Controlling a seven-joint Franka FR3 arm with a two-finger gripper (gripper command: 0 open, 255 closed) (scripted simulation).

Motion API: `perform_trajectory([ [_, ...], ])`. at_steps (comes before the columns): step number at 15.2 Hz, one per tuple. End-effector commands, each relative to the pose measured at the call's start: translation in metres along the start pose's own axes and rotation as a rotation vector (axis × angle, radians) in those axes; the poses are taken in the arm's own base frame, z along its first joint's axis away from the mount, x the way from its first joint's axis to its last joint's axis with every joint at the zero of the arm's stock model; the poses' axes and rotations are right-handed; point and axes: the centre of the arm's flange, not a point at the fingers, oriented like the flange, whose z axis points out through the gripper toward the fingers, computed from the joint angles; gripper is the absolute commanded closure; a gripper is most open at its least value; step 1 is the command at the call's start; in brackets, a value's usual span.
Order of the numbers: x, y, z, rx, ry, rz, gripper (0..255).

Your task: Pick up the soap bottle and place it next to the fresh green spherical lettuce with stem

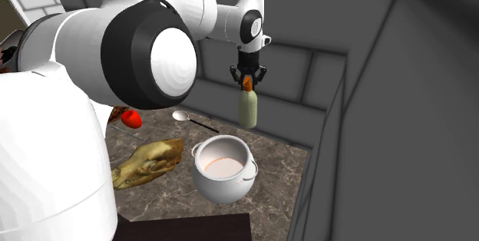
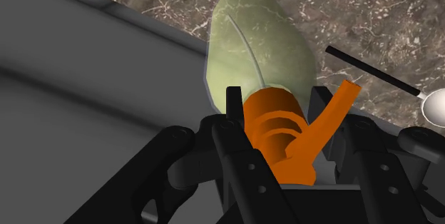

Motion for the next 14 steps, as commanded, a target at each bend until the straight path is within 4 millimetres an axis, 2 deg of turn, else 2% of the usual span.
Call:
perform_trajectory([
  [1,0.0,0.0,-0.01,0.0,0.0,0.0,255],
  [14,0.002,0.0,-0.079,0.0,0.0,0.0,255],
])
